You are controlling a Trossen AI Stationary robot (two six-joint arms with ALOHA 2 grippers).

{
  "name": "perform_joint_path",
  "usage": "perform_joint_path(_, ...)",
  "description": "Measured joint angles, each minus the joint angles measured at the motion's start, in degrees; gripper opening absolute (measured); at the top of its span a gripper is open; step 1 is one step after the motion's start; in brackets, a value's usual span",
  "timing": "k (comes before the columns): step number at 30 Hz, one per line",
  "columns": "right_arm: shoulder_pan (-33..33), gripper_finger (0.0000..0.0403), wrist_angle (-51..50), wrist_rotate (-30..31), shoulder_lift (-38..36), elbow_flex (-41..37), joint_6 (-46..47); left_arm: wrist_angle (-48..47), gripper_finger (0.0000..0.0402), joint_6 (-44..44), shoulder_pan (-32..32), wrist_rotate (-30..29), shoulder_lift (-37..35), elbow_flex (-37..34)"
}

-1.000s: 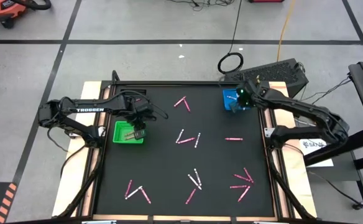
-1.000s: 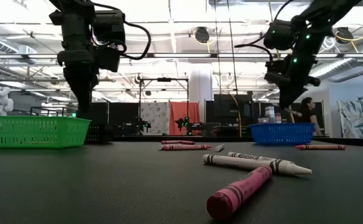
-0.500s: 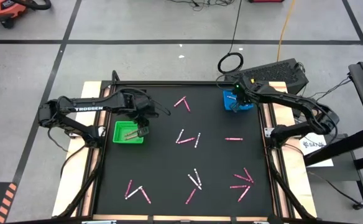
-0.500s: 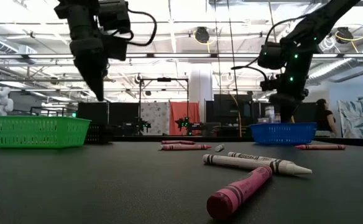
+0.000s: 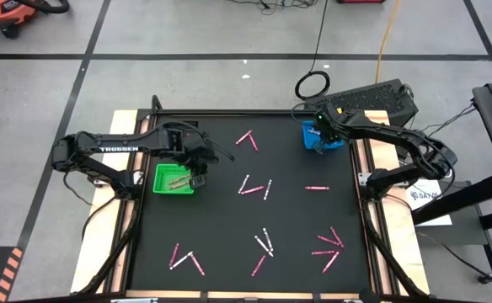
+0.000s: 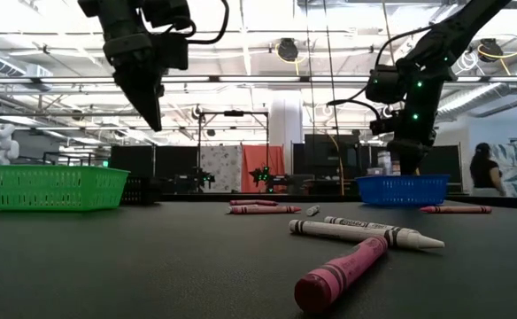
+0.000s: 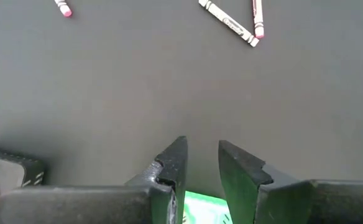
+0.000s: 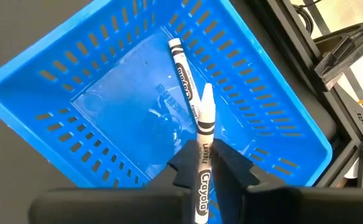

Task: Sort crayons
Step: Put the white crayon into the blue bin, then put the red crayon into the black bin

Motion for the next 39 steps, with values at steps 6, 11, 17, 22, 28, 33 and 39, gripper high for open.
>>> perform_joint_path(6,0.0,0.0087,0.6,0.2,0.0,0.0,0.0,-0.1,0.0091,0.0,-0.8,0.0,0.0,0.0)
perform_joint_path(11,0.3,0.0125,-2.2,0.3,0.0,3.6,1.2,-0.3,0.0091,0.0,-0.8,0.0,0.0,0.0)
perform_joint_path(17,3.2,0.014,-19.5,-1.1,-0.1,14.5,9.6,-1.3,0.0091,0.0,-0.8,0.0,0.0,0.0)
perform_joint_path(22,6.7,0.0141,-32.0,-11.6,-1.1,18.3,17.9,-2.1,0.0091,0.0,-0.8,-0.1,0.0,0.0)
perform_joint_path(28,12.1,0.0141,-39.6,-22.7,-4.4,15.6,26.4,-2.1,0.0091,0.3,-0.9,-0.1,0.0,0.0)
perform_joint_path(33,18.9,0.0141,-41.2,-22.6,-9.5,11.1,35.8,-2.1,0.0091,1.9,-0.8,-0.3,0.0,0.0)
perform_joint_path(39,26.6,0.0141,-41.3,-22.6,-16.0,6.4,48.6,-2.1,0.0091,2.0,-0.8,-0.3,0.0,0.0)
